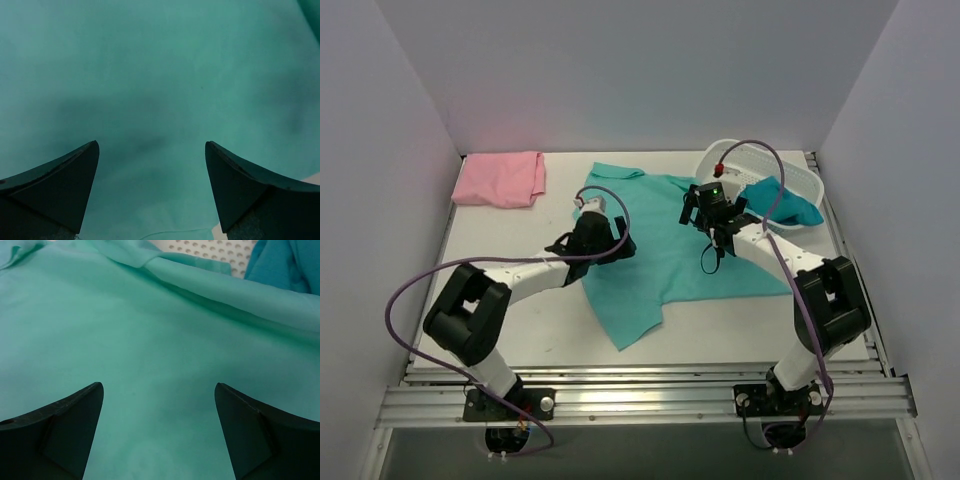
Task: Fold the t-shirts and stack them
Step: Flatten the tshirt out
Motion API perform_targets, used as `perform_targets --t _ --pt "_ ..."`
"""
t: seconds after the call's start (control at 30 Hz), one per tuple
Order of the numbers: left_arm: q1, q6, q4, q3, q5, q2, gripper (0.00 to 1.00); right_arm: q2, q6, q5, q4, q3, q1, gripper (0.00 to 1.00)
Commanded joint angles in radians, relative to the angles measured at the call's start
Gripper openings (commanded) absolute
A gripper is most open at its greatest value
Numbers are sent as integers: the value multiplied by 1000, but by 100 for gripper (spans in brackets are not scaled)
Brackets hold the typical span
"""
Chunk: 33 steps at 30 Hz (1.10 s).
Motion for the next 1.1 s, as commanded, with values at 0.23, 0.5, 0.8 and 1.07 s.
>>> perform_targets --t 0.23,0.5,0.8,1.07 --pt "-61 -48 243 16 -102 165 90 32 34 57 58 94 58 89" --pt "-61 -84 89 -118 -259 61 89 61 -22 131 -12 228 22 94" --pt "-61 -205 -216 -245 -478 -125 90 98 -52 48 -19 327 -169 96" --pt "-59 -305 -395 -363 -656 -531 95 69 -44 54 -40 277 -215 96"
